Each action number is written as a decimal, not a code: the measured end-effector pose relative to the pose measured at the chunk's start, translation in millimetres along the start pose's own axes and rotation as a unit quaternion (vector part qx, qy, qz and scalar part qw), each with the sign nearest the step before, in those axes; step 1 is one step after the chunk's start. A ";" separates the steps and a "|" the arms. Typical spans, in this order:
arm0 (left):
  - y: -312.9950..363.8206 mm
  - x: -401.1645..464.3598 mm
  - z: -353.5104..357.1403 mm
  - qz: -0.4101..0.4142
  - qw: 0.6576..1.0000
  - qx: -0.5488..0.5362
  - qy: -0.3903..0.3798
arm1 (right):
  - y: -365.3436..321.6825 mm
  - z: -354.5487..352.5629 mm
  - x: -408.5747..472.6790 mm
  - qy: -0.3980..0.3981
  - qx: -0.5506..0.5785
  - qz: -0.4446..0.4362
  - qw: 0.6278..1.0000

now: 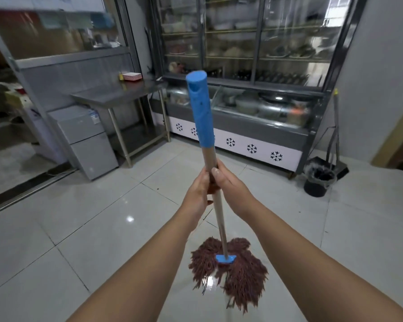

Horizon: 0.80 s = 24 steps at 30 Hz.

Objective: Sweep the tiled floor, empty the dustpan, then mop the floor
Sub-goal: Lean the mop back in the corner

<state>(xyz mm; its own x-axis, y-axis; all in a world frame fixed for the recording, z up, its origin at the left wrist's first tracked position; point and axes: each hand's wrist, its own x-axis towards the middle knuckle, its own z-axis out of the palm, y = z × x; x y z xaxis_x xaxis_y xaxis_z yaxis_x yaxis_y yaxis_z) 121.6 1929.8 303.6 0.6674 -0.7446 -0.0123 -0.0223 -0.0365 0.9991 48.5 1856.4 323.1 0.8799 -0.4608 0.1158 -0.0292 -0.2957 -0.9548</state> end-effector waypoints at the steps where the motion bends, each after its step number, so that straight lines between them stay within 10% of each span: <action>1: -0.4 15.9 -3.0 0.010 0.999 0.032 -0.003 | 3.7 -4.5 18.4 -0.002 0.000 0.003 1.000; 13: -18.3 179.2 -45.8 0.013 0.992 0.122 0.033 | 29.1 -37.3 201.4 0.000 -0.030 -0.008 1.000; 24: -60.3 341.5 -64.2 -0.026 0.986 0.120 -0.111 | 79.4 -47.3 319.3 0.109 -0.021 0.092 0.990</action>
<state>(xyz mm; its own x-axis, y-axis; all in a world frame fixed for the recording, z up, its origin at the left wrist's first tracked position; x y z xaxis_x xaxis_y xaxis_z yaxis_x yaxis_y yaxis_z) 398.7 1720.5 241.8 0.4940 -0.8638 -0.0994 -0.1856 -0.2164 0.9585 304.7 1646.2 297.3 0.7350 -0.6780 0.0007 -0.2042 -0.2223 -0.9533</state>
